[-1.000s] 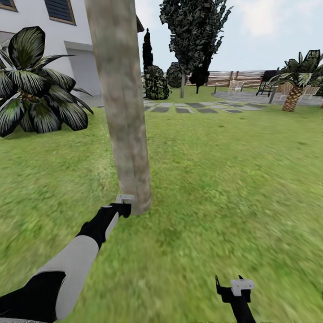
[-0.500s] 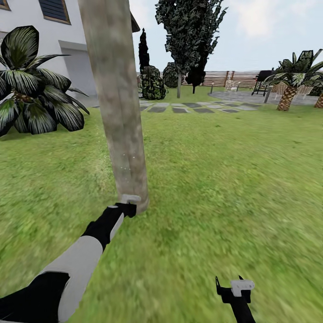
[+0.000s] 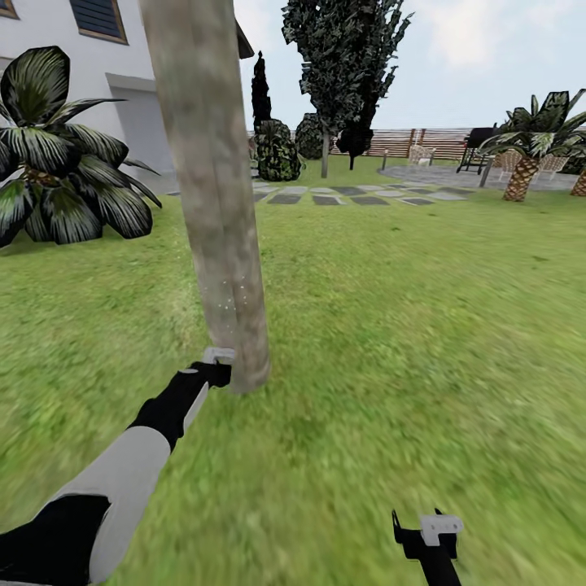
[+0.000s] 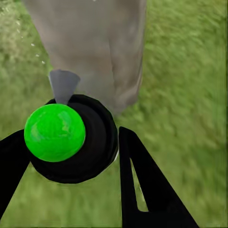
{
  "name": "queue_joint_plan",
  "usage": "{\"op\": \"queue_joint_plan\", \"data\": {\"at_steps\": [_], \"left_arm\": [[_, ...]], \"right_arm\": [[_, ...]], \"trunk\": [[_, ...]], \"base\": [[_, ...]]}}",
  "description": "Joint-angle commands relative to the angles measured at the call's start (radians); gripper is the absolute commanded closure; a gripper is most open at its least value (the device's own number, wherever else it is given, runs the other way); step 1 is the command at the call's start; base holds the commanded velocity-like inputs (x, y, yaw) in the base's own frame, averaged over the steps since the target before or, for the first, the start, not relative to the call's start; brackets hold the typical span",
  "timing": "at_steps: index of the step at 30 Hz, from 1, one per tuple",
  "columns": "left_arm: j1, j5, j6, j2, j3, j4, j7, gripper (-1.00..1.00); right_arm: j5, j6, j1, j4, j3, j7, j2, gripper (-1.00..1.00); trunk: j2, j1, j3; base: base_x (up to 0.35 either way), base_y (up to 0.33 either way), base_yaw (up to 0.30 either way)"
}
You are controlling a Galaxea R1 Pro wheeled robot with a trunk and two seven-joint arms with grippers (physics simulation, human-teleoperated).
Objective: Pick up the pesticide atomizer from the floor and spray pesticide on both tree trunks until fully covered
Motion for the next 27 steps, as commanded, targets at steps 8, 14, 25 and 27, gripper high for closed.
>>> {"op": "queue_joint_plan", "data": {"at_steps": [8, 14, 25, 27], "left_arm": [[-0.002, -0.004, -0.001, 0.021, 0.007, 0.000, 0.002, 1.00], [0.007, 0.002, -0.008, 0.105, 0.027, -0.001, 0.002, 1.00], [0.016, -0.006, -0.013, 0.057, 0.026, 0.014, -0.003, 1.00], [0.016, -0.005, -0.011, 0.082, 0.027, 0.017, -0.002, 1.00]], "right_arm": [[0.000, 0.000, 0.000, 0.000, 0.000, 0.000, 0.000, -1.00], [0.000, 0.000, 0.000, 0.000, 0.000, 0.000, 0.000, -1.00], [0.000, 0.000, 0.000, 0.000, 0.000, 0.000, 0.000, -1.00], [0.000, 0.000, 0.000, 0.000, 0.000, 0.000, 0.000, -1.00]], "trunk": [[0.000, 0.000, 0.000], [0.000, 0.000, 0.000], [0.000, 0.000, 0.000], [0.000, 0.000, 0.000]], "base": [[0.141, 0.000, 0.000], [0.001, 0.000, 0.000], [0.004, 0.000, 0.000], [0.151, 0.035, 0.000]]}}
